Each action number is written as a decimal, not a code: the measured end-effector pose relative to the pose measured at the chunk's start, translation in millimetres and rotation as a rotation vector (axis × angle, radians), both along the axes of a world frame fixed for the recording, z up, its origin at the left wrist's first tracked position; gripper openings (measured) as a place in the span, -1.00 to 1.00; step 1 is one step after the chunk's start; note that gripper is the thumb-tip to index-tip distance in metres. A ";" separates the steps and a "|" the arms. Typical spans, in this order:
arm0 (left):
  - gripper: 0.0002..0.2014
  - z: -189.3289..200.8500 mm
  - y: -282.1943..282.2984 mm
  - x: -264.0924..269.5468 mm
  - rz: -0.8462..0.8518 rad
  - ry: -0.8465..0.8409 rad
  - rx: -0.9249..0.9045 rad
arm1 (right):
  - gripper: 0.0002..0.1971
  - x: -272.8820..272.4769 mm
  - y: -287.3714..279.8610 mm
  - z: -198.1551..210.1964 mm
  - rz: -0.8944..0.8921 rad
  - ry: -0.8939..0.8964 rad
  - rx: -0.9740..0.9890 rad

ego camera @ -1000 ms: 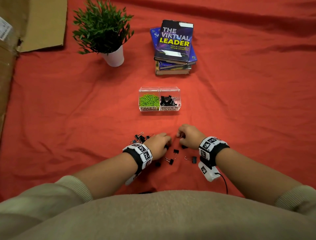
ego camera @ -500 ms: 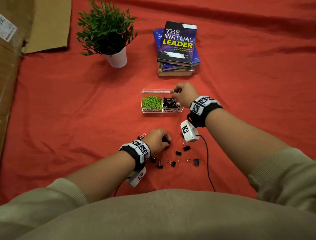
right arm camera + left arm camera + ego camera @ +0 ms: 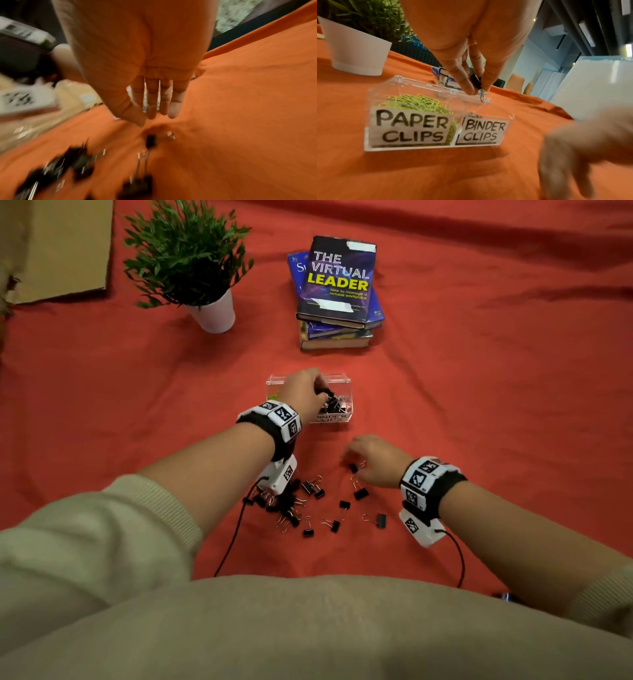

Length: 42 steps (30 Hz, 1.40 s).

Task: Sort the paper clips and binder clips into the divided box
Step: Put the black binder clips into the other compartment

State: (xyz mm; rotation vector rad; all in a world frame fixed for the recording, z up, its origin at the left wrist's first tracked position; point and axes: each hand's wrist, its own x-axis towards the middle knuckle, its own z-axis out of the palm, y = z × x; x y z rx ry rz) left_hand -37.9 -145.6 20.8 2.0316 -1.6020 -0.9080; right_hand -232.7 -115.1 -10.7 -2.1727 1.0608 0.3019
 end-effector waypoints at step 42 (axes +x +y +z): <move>-0.74 -48.3 135.8 -20.0 -0.628 -0.433 0.205 | -0.66 -2.3 52.2 -23.7 0.060 -0.098 -0.066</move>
